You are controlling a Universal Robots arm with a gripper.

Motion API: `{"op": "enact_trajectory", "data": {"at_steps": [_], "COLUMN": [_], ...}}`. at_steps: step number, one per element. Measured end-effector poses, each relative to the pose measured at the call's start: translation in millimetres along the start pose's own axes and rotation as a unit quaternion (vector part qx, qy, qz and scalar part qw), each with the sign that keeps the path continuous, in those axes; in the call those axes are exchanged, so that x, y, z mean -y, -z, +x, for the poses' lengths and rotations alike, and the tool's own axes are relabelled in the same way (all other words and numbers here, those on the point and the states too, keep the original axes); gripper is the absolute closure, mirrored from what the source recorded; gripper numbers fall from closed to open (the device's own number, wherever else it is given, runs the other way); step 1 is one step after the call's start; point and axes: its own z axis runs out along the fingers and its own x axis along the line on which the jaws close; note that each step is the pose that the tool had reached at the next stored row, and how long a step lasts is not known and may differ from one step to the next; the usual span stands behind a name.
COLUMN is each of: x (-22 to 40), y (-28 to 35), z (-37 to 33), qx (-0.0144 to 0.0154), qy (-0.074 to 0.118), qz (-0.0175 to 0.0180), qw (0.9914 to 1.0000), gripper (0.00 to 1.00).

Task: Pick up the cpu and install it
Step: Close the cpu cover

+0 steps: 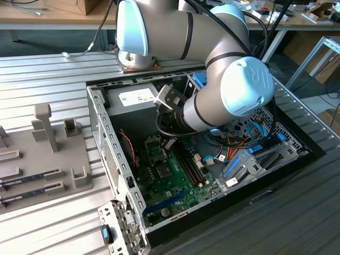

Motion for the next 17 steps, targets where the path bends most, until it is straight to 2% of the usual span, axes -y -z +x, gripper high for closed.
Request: {"op": "enact_trajectory", "data": {"at_steps": [17], "x": [-1.2], "y": [6.3], "z": [0.0], "qx": [0.0008], "qy": [0.000], "qz": [-0.0009], "qw": [1.00000], "gripper": [0.89]}}
